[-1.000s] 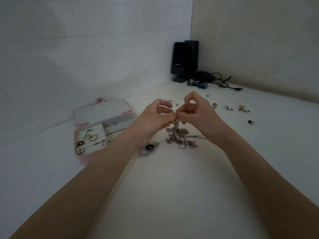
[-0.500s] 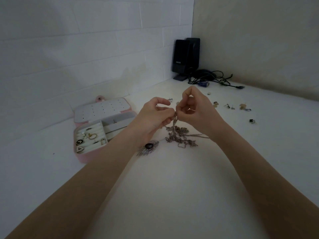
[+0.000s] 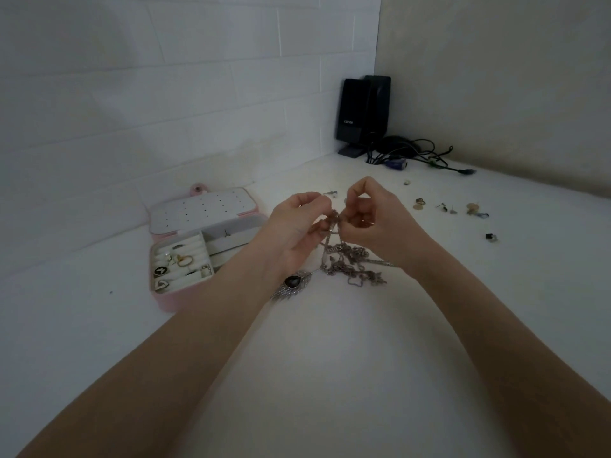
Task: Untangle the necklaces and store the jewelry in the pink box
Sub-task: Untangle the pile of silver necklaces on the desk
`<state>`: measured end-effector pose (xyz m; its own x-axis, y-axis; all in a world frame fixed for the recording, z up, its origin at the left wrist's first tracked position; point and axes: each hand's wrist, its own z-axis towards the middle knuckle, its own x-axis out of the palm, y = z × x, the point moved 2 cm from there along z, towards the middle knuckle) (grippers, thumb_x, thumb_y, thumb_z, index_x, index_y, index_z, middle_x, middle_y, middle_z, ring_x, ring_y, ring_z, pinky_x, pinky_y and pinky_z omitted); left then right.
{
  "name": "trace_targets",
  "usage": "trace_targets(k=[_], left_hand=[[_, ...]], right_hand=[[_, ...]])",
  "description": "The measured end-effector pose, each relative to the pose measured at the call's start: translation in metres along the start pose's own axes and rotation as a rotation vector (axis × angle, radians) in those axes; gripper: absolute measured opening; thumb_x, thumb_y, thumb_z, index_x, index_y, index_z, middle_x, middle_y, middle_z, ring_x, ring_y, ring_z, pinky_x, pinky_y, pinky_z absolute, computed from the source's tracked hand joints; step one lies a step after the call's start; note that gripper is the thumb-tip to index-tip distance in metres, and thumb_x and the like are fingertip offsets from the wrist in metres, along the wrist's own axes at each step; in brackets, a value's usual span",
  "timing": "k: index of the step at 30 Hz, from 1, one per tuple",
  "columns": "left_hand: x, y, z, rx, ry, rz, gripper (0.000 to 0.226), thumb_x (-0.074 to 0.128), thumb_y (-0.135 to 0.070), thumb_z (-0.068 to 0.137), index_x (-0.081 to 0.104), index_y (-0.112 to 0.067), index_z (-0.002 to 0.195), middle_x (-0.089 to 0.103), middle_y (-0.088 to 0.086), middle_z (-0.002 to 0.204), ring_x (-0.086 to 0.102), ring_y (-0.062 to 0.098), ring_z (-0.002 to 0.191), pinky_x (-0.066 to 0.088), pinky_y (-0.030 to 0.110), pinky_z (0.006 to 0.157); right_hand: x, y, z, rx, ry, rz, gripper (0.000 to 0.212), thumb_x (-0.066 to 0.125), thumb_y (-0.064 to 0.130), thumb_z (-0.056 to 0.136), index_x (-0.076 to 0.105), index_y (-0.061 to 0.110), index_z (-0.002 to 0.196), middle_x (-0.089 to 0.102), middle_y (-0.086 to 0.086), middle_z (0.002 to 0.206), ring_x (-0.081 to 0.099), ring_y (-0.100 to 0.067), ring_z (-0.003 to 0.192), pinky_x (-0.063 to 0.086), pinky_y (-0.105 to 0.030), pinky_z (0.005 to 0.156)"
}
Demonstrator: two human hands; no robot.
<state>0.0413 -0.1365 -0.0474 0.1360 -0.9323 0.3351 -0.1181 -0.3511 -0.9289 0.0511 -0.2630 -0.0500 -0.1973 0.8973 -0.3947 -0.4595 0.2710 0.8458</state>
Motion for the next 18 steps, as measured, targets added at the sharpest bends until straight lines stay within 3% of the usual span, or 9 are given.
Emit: trace_targets(k=[2, 5, 9, 13, 15, 18], left_hand=[[0.001, 0.001, -0.003, 0.041, 0.0, 0.099, 0.02, 0.053, 0.007, 0.082, 0.051, -0.011, 0.091, 0.054, 0.004, 0.066, 0.044, 0.007, 0.042, 0.042, 0.018, 0.049], [0.001, -0.001, -0.004, 0.153, 0.017, 0.357, 0.024, 0.058, 0.004, 0.081, 0.053, -0.015, 0.095, 0.056, 0.002, 0.074, 0.046, 0.009, 0.052, 0.04, 0.025, 0.063], [0.002, 0.004, -0.005, 0.216, 0.092, 0.64, 0.025, 0.065, -0.002, 0.078, 0.056, -0.018, 0.094, 0.061, -0.001, 0.085, 0.054, 0.007, 0.062, 0.044, 0.017, 0.059], [-0.002, 0.008, -0.001, 0.253, 0.087, 0.826, 0.017, 0.067, -0.006, 0.078, 0.058, -0.018, 0.087, 0.064, -0.003, 0.079, 0.058, 0.009, 0.066, 0.045, 0.022, 0.063], [-0.007, 0.003, 0.003, 0.265, 0.04, 0.775, 0.017, 0.067, -0.003, 0.077, 0.06, -0.019, 0.078, 0.065, -0.001, 0.073, 0.059, 0.014, 0.067, 0.047, 0.029, 0.067], [-0.011, -0.005, 0.004, 0.303, 0.014, 0.679, 0.019, 0.066, 0.001, 0.076, 0.062, -0.018, 0.073, 0.064, 0.001, 0.07, 0.058, 0.016, 0.07, 0.048, 0.028, 0.069]], right_hand=[[0.0, -0.002, 0.001, -0.056, -0.022, -0.161, 0.026, 0.062, -0.002, 0.075, 0.049, 0.019, 0.083, 0.059, 0.004, 0.067, 0.046, -0.003, 0.052, 0.041, -0.014, 0.055], [-0.005, -0.005, 0.001, -0.118, -0.109, -0.317, 0.015, 0.065, 0.0, 0.074, 0.062, 0.013, 0.082, 0.055, 0.01, 0.061, 0.052, 0.002, 0.055, 0.042, -0.009, 0.056], [-0.011, -0.005, 0.002, -0.111, -0.201, -0.401, 0.013, 0.067, 0.004, 0.073, 0.063, 0.016, 0.072, 0.053, 0.014, 0.057, 0.052, 0.008, 0.056, 0.042, -0.006, 0.058], [-0.01, 0.0, 0.003, -0.032, -0.203, -0.247, 0.015, 0.062, 0.006, 0.077, 0.061, 0.018, 0.068, 0.058, 0.008, 0.062, 0.051, 0.001, 0.054, 0.042, -0.01, 0.056], [-0.011, 0.0, 0.003, 0.072, -0.147, -0.089, 0.014, 0.058, 0.008, 0.081, 0.061, 0.015, 0.07, 0.059, 0.003, 0.067, 0.052, -0.005, 0.061, 0.044, -0.013, 0.06], [-0.01, -0.003, 0.002, 0.172, -0.012, 0.205, 0.016, 0.05, 0.003, 0.086, 0.06, 0.004, 0.074, 0.056, -0.004, 0.074, 0.053, -0.011, 0.074, 0.048, -0.025, 0.071]])
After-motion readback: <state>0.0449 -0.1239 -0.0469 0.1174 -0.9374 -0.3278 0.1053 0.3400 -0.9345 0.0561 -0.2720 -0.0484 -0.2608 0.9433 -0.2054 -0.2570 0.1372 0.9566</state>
